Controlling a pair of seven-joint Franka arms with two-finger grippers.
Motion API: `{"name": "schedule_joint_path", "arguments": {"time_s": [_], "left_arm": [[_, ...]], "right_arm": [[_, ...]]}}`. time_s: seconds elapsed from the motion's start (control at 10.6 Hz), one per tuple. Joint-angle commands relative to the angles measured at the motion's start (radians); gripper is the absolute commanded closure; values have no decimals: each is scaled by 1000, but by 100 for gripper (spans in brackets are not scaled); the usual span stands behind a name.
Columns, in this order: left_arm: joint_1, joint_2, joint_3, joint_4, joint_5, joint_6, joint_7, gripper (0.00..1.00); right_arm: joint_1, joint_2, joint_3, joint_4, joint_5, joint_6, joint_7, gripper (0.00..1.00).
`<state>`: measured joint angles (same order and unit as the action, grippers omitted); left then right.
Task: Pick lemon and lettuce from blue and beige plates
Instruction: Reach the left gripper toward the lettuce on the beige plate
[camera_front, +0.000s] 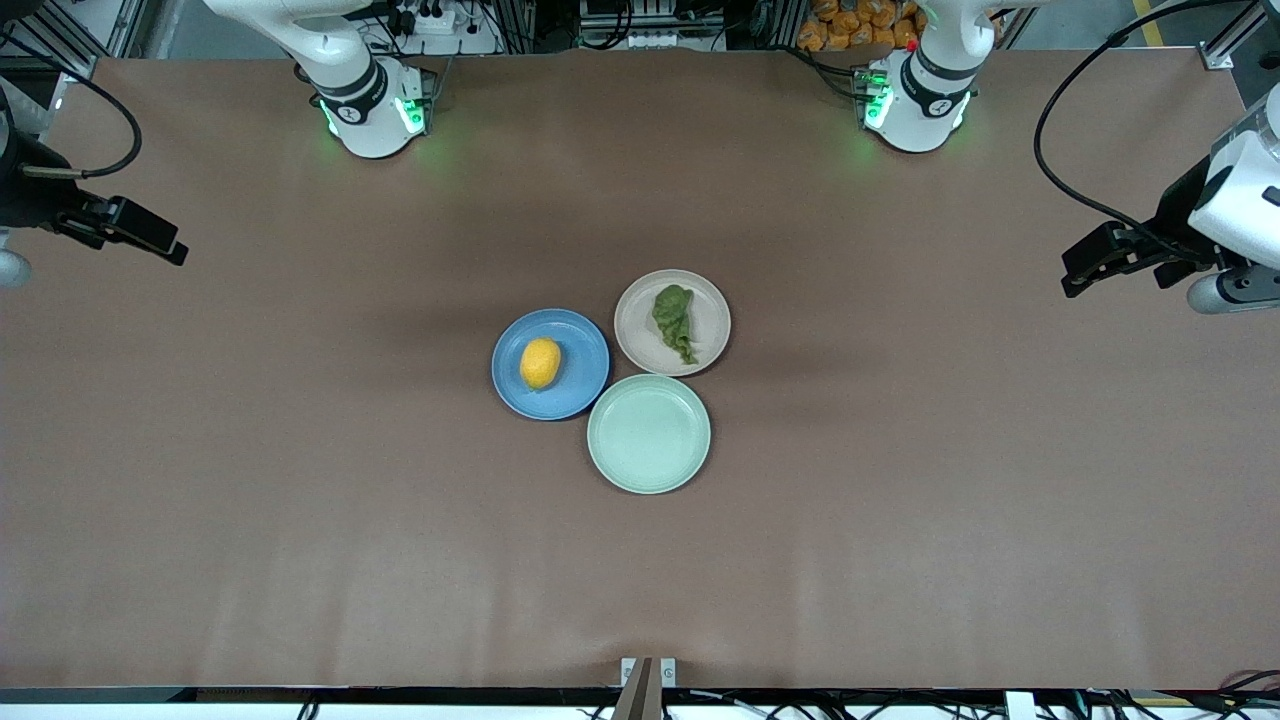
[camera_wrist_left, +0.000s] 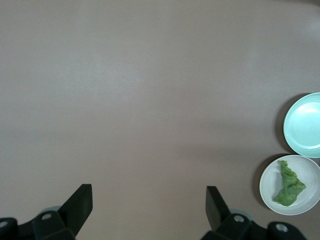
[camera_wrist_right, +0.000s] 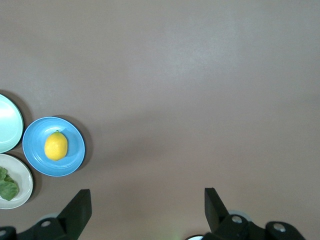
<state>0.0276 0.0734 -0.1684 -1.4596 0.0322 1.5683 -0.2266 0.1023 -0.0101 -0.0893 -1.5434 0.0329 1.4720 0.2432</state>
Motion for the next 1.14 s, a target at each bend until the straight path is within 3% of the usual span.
{"name": "schedule_joint_path", "arguments": {"time_s": [0.0, 0.28, 0.57, 0.85, 1.04], "left_arm": [[-5, 8, -5, 19, -12, -8, -11, 0], [-40, 49, -34, -8, -58, -5, -37, 0], [-211, 86, -92, -140, -57, 143, -368, 0], [-475, 274, -94, -130, 85, 270, -696, 0], [-566, 391, -94, -116, 118, 372, -874, 0]], "right_arm": [[-3, -28, 14, -29, 2, 4, -13, 0], [-9, -27, 16, -34, 2, 10, -93, 0], [8, -10, 22, -34, 7, 4, -85, 0], [89, 50, 26, -34, 47, 51, -26, 0], [166, 111, 28, -34, 113, 94, 162, 0]]}}
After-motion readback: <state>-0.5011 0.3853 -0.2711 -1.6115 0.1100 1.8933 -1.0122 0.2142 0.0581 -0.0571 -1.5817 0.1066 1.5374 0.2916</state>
